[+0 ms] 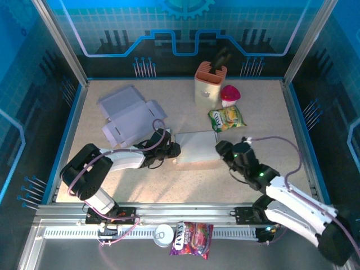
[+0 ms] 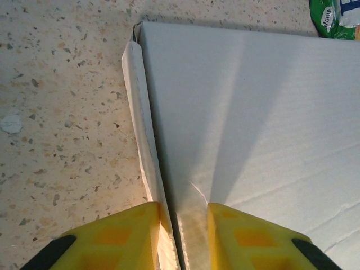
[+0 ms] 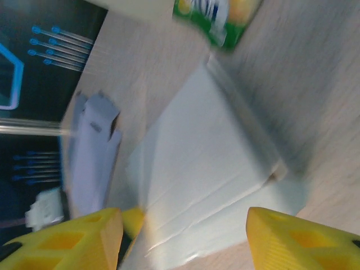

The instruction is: Fold the paper box

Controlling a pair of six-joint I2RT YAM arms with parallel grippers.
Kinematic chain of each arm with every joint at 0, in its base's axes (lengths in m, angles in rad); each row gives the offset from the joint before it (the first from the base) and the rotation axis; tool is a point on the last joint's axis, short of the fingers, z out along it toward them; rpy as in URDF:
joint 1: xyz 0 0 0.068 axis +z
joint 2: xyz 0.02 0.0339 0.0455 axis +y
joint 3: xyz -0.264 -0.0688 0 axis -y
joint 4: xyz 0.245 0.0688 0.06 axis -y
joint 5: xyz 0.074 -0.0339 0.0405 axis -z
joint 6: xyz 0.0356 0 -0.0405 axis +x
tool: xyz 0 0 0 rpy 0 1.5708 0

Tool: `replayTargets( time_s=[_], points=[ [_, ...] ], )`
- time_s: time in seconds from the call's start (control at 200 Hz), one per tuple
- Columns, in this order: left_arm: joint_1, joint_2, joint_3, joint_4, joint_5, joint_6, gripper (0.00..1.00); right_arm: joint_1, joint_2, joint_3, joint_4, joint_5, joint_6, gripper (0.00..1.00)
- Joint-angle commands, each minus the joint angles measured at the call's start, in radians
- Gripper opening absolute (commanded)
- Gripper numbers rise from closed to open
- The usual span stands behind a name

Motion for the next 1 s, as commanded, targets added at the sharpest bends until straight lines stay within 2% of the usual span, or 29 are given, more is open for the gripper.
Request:
replayTargets(
  time_s=[0.0, 0.06, 0.1, 0.135, 0.27, 0.525, 0.77, 0.855, 0.995],
  points=[
    [0.007, -0.028, -0.014, -0.027, -0.016, 0.041, 0.28, -0.217, 0.028, 0.036, -0.130, -0.244, -0.428, 0.58],
    [0.006, -0.030, -0.008, -0.040, -0.019, 0.049, 0.28, -0.350, 0.114, 0.058, -0.073, -0.380, -0.531, 0.59],
    [0.007, -0.032, -0.003, -0.046, -0.022, 0.052, 0.28, -0.398, 0.189, 0.086, -0.045, -0.458, -0.585, 0.59],
    [0.005, -0.032, -0.001, -0.048, -0.023, 0.055, 0.28, -0.418, 0.260, 0.116, -0.023, -0.530, -0.632, 0.59],
    [0.007, -0.028, 0.010, -0.059, -0.024, 0.061, 0.28, -0.413, 0.488, 0.226, 0.004, -0.638, -0.735, 0.58],
    [0.006, -0.022, 0.014, -0.064, -0.024, 0.066, 0.27, -0.325, 0.658, 0.286, 0.028, -0.608, -0.773, 0.60],
    [0.007, -0.027, 0.014, -0.067, -0.018, 0.068, 0.27, -0.288, 0.754, 0.324, 0.001, -0.572, -0.803, 0.47],
    [0.006, -0.028, 0.013, -0.072, -0.020, 0.071, 0.27, -0.268, 0.766, 0.327, -0.016, -0.536, -0.806, 0.39],
    [0.007, -0.025, 0.009, -0.073, -0.021, 0.073, 0.27, -0.250, 0.773, 0.317, -0.025, -0.493, -0.808, 0.33]
  ],
)
